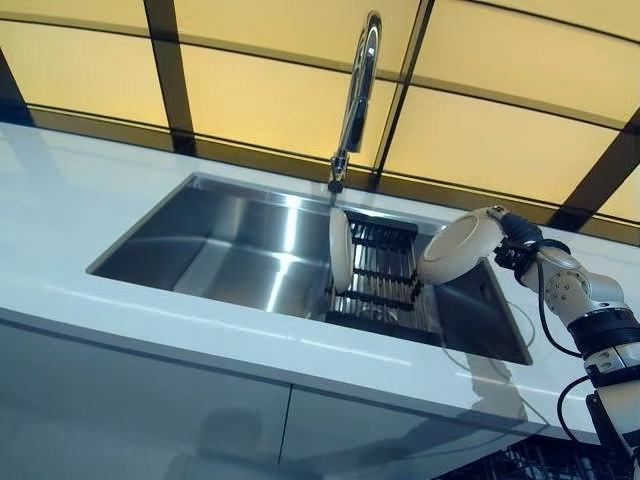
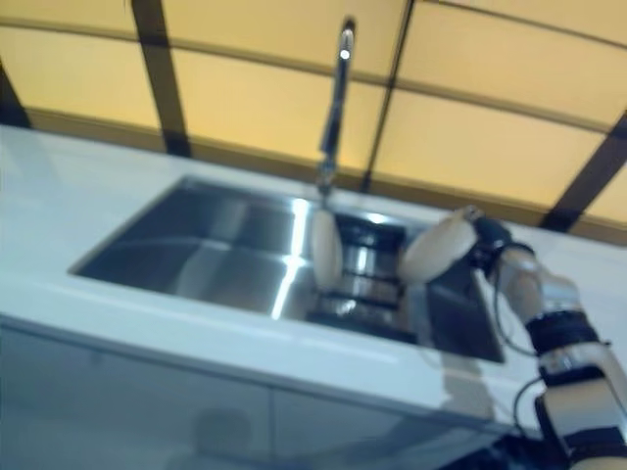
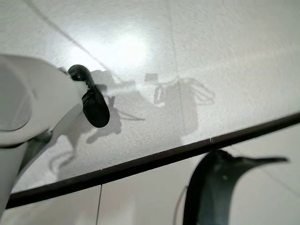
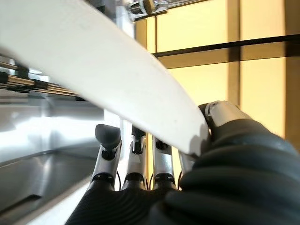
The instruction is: Take plates into dishwasher
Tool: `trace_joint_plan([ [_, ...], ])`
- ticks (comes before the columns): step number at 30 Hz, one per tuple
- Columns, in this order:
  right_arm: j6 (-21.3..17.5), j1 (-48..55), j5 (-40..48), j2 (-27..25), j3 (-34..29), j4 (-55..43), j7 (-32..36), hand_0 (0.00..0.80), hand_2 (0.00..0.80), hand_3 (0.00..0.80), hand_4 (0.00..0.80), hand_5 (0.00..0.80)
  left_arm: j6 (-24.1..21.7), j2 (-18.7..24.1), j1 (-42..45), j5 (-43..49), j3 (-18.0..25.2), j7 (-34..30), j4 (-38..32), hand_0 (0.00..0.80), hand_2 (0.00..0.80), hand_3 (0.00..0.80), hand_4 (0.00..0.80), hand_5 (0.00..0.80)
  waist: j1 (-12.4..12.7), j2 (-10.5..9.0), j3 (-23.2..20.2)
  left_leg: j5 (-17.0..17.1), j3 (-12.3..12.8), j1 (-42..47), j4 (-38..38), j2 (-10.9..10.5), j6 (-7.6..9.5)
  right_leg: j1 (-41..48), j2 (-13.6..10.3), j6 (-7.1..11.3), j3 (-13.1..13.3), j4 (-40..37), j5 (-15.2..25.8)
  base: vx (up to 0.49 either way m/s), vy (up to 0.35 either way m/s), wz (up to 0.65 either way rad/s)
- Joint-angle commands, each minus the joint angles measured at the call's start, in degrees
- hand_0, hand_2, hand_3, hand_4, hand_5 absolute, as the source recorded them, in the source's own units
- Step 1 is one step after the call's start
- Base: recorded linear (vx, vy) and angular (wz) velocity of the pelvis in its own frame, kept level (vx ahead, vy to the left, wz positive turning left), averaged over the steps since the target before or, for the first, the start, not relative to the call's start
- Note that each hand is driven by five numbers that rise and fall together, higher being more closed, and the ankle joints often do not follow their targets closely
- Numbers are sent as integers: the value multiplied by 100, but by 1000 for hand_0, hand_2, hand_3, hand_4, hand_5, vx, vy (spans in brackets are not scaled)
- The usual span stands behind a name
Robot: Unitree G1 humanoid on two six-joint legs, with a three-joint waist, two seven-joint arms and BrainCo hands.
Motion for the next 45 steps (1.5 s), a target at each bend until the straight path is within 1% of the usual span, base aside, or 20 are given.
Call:
trace_joint_plan([
  [1,-412,-780,-172,-558,274,-154,44,800,800,800,800,800,-146,10,-57,186,-112,-17,344,0,0,0,0,0,76,-83,-364,-735,119,314,37,-35,89,153,-248,588,53,94,-147,-12,-2,-5],
  [9,-375,-1070,-658,-755,560,-140,193,800,800,800,800,800,-135,-14,-83,216,-133,-24,400,0,0,0,0,0,42,-167,-552,-771,165,417,50,-19,86,236,-200,571,90,91,-176,-8,1,-4],
  [14,-406,-1295,-997,-918,826,-133,206,800,800,800,800,800,-195,-31,-106,224,-101,-52,460,0,0,0,0,0,-20,-213,-652,-832,226,450,145,-6,86,252,-156,527,184,90,-208,-39,10,-3],
  [16,-485,-1421,-1158,-999,990,-124,348,800,800,800,800,800,-242,-60,-116,165,-69,-2,482,0,0,0,0,0,-31,-230,-665,-1009,-32,406,468,-80,129,249,-109,444,463,173,-272,-88,72,-12],
  [17,-474,-1454,-1260,-1009,1027,-146,452,800,800,800,800,800,-270,-66,-124,103,-20,45,475,0,0,0,0,0,-22,-268,-680,-1091,-249,316,713,-139,140,191,-136,429,601,216,-254,-99,87,-25],
  [19,-493,-1524,-1288,-1021,1099,-157,660,800,800,800,800,800,-304,-88,-143,31,74,82,472,0,0,0,0,0,12,-302,-666,-1196,-545,217,1012,-223,156,144,-177,425,764,282,-217,-97,88,-49],
  [21,-501,-1559,-1298,-1025,1123,-159,716,800,800,800,800,800,-298,-95,-147,32,110,71,444,0,0,0,0,0,31,-293,-655,-1223,-630,200,1052,-253,166,133,-184,433,823,301,-200,-78,95,-82],
  [22,-492,-1579,-1239,-1054,1119,-190,683,800,800,800,800,800,-248,-99,-185,144,132,16,380,0,0,0,0,0,26,-252,-643,-1190,-623,226,969,-267,189,107,-191,463,862,346,-175,-109,157,-82],
  [23,-438,-1528,-1253,-1093,1039,-262,627,800,800,800,800,800,-200,-84,-231,183,128,-31,333,0,0,0,0,0,-23,-213,-641,-1150,-556,277,853,-249,205,57,-204,509,877,414,-155,-156,216,-76],
  [24,-295,-1421,-1274,-1168,912,-406,542,800,800,800,800,800,-121,-45,-304,212,89,-116,305,0,0,0,0,0,-122,-162,-643,-1104,-421,337,724,-216,233,-64,-260,600,879,551,-109,-138,168,-33],
  [26,-235,-1266,-1317,-1228,783,-508,511,800,800,800,800,800,-42,1,-331,201,40,-190,301,0,0,0,0,0,-179,-154,-638,-1106,-365,341,703,-210,256,-197,-309,674,909,652,-43,-134,102,-11],
  [27,-282,-1158,-1359,-1296,704,-506,580,800,800,800,800,800,-47,46,-336,200,32,-216,359,0,0,0,0,0,-233,-164,-623,-1126,-296,363,684,-220,277,-326,-374,764,893,675,85,-147,69,-6],
  [32,-252,-1013,-1353,-1488,586,-570,612,800,800,800,800,800,-66,114,-359,146,76,-316,394,0,0,0,0,0,-333,-144,-617,-1189,-232,372,697,-282,292,-483,-465,851,943,611,314,-104,68,-30],
  [34,-151,-907,-1292,-1680,505,-583,555,800,800,800,800,800,-110,127,-338,317,53,-423,442,0,0,0,0,0,-428,-107,-631,-1240,-115,359,756,-293,286,-581,-526,867,980,597,445,-94,149,-16],
  [35,-129,-831,-1309,-1753,450,-569,558,800,800,800,800,800,-107,136,-324,402,19,-456,460,0,0,0,0,0,-465,-87,-643,-1223,-80,364,739,-290,270,-622,-540,885,968,534,519,-57,136,-15],
  [37,-115,-654,-1345,-1852,304,-546,628,800,800,800,800,800,-42,168,-297,460,-25,-433,418,0,0,0,0,0,-518,-38,-615,-1152,9,445,611,-258,233,-870,-565,946,797,578,702,-72,84,-24],
  [39,-81,-590,-1394,-1915,238,-545,696,800,800,800,800,800,32,222,-291,404,-40,-387,363,0,0,0,0,0,-538,8,-589,-1066,174,459,495,-215,268,-969,-513,906,648,950,617,-138,73,-53],
  [41,-66,-604,-1383,-1944,258,-549,677,800,800,800,800,800,54,234,-306,396,-47,-385,362,0,0,0,0,0,-538,32,-593,-1042,237,428,487,-202,292,-953,-488,866,637,1128,540,-109,32,-71],
  [43,-86,-583,-1334,-2027,238,-544,690,800,800,800,800,800,70,260,-312,399,-25,-359,380,0,0,0,0,0,-517,99,-631,-998,437,299,503,-140,349,-762,-432,743,506,1530,236,-174,32,-28],
  [45,-126,-538,-1281,-2124,179,-503,732,800,800,800,800,800,60,298,-292,323,17,-306,443,0,0,0,0,0,-446,97,-712,-1036,517,129,587,-132,397,-419,-390,665,488,1800,-100,-180,8,-37],
])
